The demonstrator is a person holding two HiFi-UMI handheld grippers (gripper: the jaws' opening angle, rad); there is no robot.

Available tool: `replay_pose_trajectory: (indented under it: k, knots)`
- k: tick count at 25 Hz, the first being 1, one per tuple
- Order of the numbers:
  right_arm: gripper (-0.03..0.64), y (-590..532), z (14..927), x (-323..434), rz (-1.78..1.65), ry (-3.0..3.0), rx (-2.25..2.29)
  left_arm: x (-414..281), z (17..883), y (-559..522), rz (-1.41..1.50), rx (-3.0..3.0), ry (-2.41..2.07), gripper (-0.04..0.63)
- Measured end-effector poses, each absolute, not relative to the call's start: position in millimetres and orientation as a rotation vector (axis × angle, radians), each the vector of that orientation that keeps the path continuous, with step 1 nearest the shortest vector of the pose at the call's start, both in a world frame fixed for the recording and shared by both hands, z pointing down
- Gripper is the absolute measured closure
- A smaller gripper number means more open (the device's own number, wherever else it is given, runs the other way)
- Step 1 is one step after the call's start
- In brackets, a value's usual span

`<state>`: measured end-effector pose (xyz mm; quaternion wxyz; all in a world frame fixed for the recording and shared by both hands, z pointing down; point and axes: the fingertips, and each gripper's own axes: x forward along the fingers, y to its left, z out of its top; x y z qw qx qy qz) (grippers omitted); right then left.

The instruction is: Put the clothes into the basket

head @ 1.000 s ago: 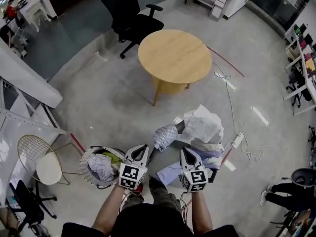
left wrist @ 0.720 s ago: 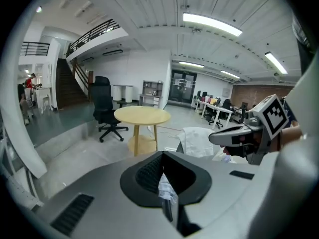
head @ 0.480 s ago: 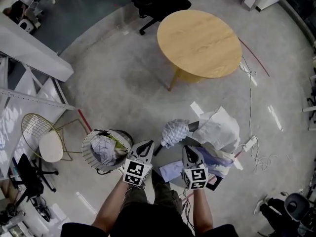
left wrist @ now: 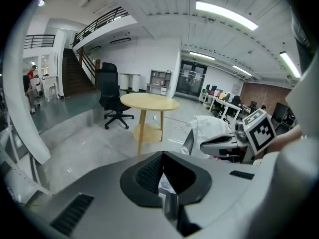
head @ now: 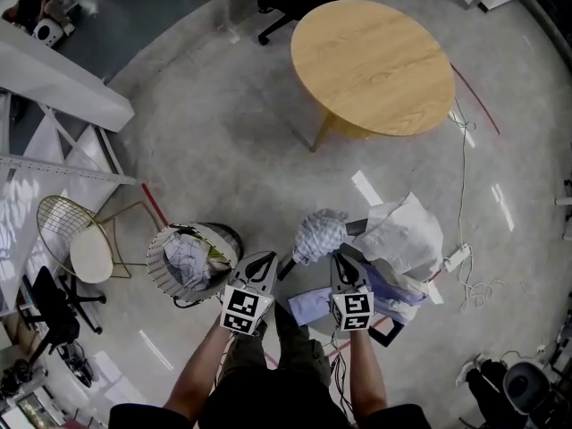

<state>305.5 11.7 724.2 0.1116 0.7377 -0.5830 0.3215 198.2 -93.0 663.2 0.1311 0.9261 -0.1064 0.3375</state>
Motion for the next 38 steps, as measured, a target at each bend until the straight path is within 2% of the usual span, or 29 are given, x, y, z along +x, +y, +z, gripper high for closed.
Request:
replay_pose_trajectory:
  k: [1,2,3,8,13,32,38]
  knots:
    - [0.579,11.1,728.8,307.7,0.96,-1.715,2.173,197.9,664.4,-92.0,0.988,2.687,-0.309,0.588]
    - [0.518,9.7,733.1,309.6,0.983,-1.729,2.181,197.6,665.6,-90.9,0.997,2.688,-0.309,0.588]
    - [0.41,8.4,738.0,311.6,1.006,-1.746,2.19,197.2,666.7,-90.3,1.004,2.688,-0.31,0.588]
    - [0.343,7.3,768.6,326.1,1.03,-1.722,2.202,192.0,671.4,-94.9,1.02,2.661,-0.349,0.588]
    - [0.31,2.4,792.4,331.2,1.047,-1.739,2.142,190.5,677.9,-94.3,1.056,2.648,-0.369,0.588]
    - [0.299,-8.0,840.7,319.5,1.046,-1.645,2.023,179.2,694.0,-79.3,1.105,2.59,-0.366,0.588]
    - [0.376,-9.7,843.3,315.3,1.077,-1.611,2.042,172.7,696.0,-79.8,1.102,2.57,-0.389,0.588]
